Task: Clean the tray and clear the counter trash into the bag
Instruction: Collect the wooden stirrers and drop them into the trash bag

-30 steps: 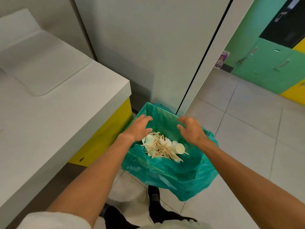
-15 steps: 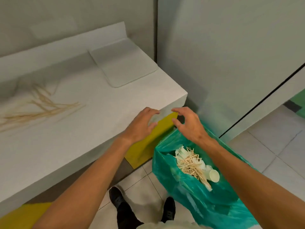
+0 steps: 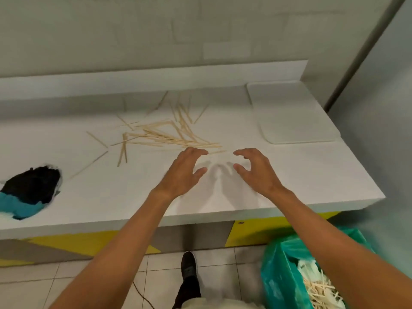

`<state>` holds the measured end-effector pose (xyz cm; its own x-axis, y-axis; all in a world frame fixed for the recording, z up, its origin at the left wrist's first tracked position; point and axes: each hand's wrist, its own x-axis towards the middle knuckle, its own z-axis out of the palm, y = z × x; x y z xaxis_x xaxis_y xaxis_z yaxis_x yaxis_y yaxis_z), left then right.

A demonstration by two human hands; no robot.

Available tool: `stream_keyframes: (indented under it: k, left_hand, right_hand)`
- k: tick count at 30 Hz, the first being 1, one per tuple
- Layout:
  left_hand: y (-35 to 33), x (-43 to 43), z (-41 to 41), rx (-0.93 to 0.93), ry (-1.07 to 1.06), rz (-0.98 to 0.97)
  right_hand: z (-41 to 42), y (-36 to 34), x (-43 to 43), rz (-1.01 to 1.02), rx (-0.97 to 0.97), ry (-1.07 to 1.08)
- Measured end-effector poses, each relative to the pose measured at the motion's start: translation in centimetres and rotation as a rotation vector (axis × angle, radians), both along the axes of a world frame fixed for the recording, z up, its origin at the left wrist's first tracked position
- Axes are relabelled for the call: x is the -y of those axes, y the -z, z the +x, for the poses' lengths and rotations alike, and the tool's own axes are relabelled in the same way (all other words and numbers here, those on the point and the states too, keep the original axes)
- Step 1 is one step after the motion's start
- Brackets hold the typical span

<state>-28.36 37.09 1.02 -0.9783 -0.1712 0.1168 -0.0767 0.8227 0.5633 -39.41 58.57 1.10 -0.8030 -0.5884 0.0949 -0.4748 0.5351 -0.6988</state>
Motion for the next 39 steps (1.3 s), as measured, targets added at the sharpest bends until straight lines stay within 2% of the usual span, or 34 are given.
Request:
stream_keyframes:
  k: [7, 14, 18, 24, 28, 31, 35, 39]
  left_hand:
    - [1.1, 10.0, 2.8, 0.045, -0.177, -0.021]
    - [1.9, 19.7, 5.3, 0.139, -0.347, -0.116]
    - [2.2, 23.3, 6.0, 0.201, -0.470, -0.016]
    - [2.7, 24.6, 5.6, 0.193, -0.558, 0.076]
    - [2.6, 24.4, 5.6, 0.241, -0.765, -0.064]
    - [3.1, 24.7, 6.9, 0.328, -0.863, -0.123]
    - [3.9, 24.6, 7.7, 0.178, -0.891, -0.146]
    - [3.8, 24.9, 6.2, 0.162, -0.898, -0.117]
  right_hand:
    - [-1.5, 1.3, 10.4, 0.074, 0.047, -0.137]
    - [-2.9, 3.0, 16.8, 0.102, 0.036, -0.132]
    - [-3.4, 3.3, 18.4, 0.116, 0.032, -0.110]
    - [-3.8, 2.7, 22.5, 0.220, 0.012, -0.139]
    - [-3.7, 2.9, 24.8, 0.295, 0.004, -0.141]
    - [-3.5, 3.3, 25.4, 0.260, -0.013, -0.135]
    - [-2.6, 3.7, 25.8, 0.202, -0.049, -0.138]
    - [-2.8, 4.0, 26.1, 0.193, -0.066, -0.162]
